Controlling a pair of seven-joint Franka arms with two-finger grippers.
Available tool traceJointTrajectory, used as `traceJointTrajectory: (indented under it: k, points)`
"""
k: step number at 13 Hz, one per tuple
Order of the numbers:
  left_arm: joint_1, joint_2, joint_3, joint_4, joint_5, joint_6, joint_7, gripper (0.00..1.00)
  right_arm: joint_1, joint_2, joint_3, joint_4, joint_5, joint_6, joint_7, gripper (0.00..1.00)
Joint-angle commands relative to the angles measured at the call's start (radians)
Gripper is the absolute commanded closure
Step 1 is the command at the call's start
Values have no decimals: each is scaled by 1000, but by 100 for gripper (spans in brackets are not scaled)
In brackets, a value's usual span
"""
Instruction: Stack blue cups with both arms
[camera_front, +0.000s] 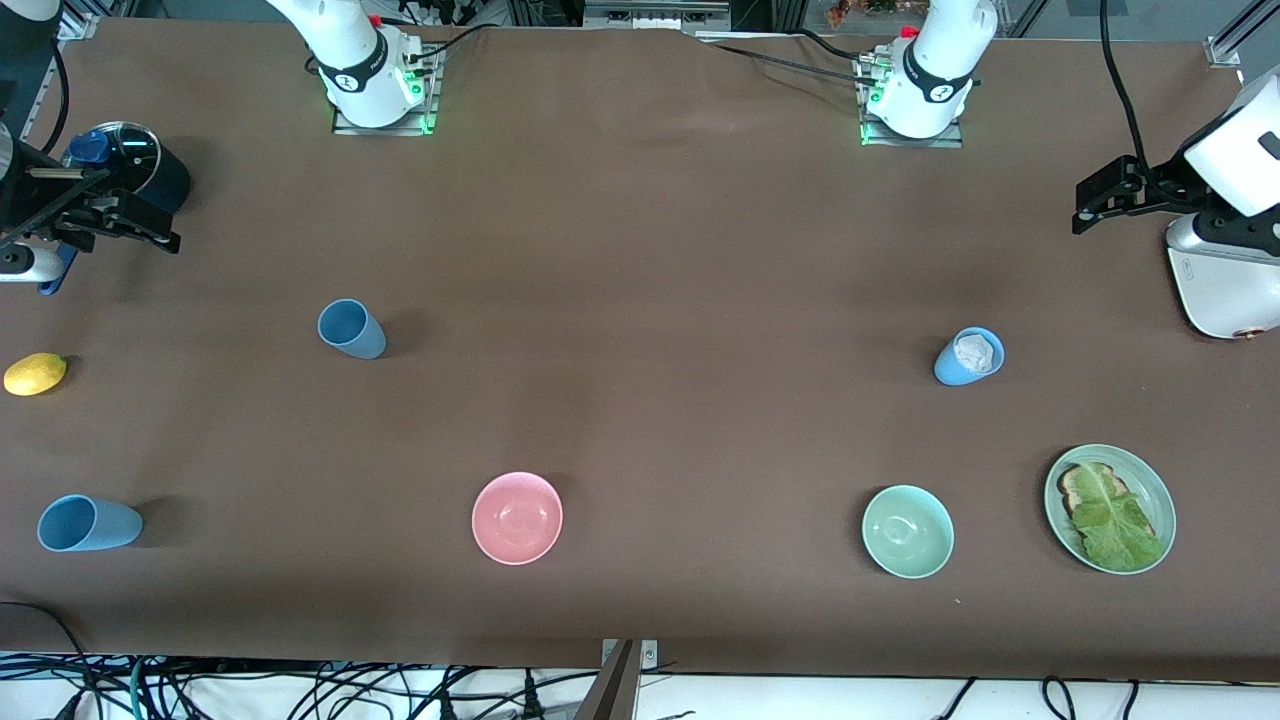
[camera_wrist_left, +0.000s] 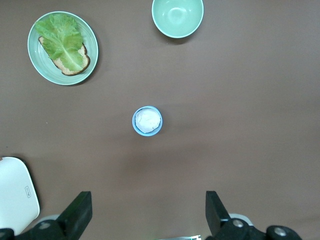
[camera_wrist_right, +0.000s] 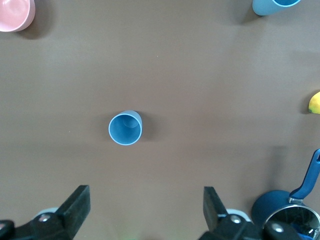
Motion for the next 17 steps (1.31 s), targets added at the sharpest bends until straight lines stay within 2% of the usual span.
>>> traceJointTrajectory:
  k: [1,17]
  points:
    - [1,-5,-2,-3,-1,-7,16,0,-21,-16,18,-18,-5,15,14,0]
    - [-1,6,-2,0,-6,-19,13,0,-22,-7,14,-12,-8,9,0,0]
